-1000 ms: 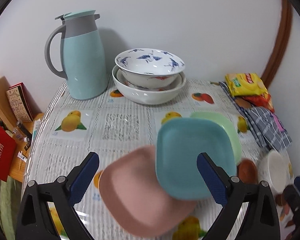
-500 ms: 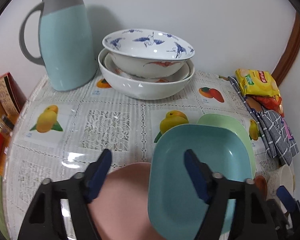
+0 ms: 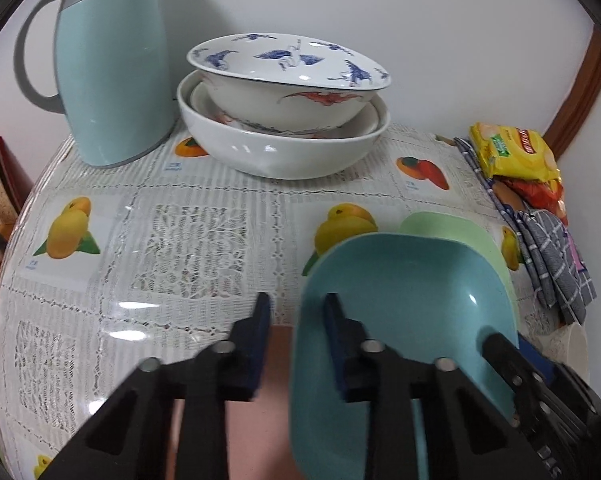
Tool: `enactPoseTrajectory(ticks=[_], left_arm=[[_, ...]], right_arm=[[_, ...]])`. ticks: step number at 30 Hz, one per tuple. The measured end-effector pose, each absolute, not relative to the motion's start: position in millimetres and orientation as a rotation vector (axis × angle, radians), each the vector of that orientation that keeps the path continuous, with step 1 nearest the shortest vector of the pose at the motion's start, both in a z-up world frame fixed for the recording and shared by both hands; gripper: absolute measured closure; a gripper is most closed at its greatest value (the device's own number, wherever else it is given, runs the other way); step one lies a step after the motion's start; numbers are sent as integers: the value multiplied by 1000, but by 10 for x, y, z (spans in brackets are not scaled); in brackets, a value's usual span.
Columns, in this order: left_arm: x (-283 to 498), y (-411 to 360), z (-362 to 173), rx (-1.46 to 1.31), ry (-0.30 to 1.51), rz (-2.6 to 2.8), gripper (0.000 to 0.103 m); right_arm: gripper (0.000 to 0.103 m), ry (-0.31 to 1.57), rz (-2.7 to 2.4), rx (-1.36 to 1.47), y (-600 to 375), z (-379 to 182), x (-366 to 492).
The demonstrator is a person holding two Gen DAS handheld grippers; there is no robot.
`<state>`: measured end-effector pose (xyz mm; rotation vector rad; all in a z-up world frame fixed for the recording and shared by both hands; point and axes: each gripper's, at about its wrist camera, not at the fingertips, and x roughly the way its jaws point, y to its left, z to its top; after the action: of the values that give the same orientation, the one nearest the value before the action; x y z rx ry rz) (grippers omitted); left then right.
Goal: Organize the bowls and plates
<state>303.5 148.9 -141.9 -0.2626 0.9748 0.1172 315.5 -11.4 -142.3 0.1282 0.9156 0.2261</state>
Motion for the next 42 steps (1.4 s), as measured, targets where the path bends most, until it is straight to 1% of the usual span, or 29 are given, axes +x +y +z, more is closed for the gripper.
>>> enactPoseTrajectory(ticks=[1, 4, 8, 27, 36, 42], left_arm=[[3033, 1477, -1413, -262, 974, 110, 89], [3012, 1431, -1389, -256, 969, 92, 92], [2943, 1416, -1313, -268, 953, 77, 94], [2219, 1394, -791, -286, 872, 75, 94], [1905, 1342, -655, -288, 854, 72, 94], [1748, 1411, -673, -302, 854, 87, 94]], right_arm=[[87, 919, 229, 132, -108, -1451, 3176], [97, 937, 257, 155, -97, -1498, 3209], [97, 921, 223, 131, -89, -1450, 3174], [97, 826, 237, 112, -95, -822, 2576], [97, 800, 242, 127, -138, -644, 2257], [97, 791, 251, 92, -58, -618, 2089]])
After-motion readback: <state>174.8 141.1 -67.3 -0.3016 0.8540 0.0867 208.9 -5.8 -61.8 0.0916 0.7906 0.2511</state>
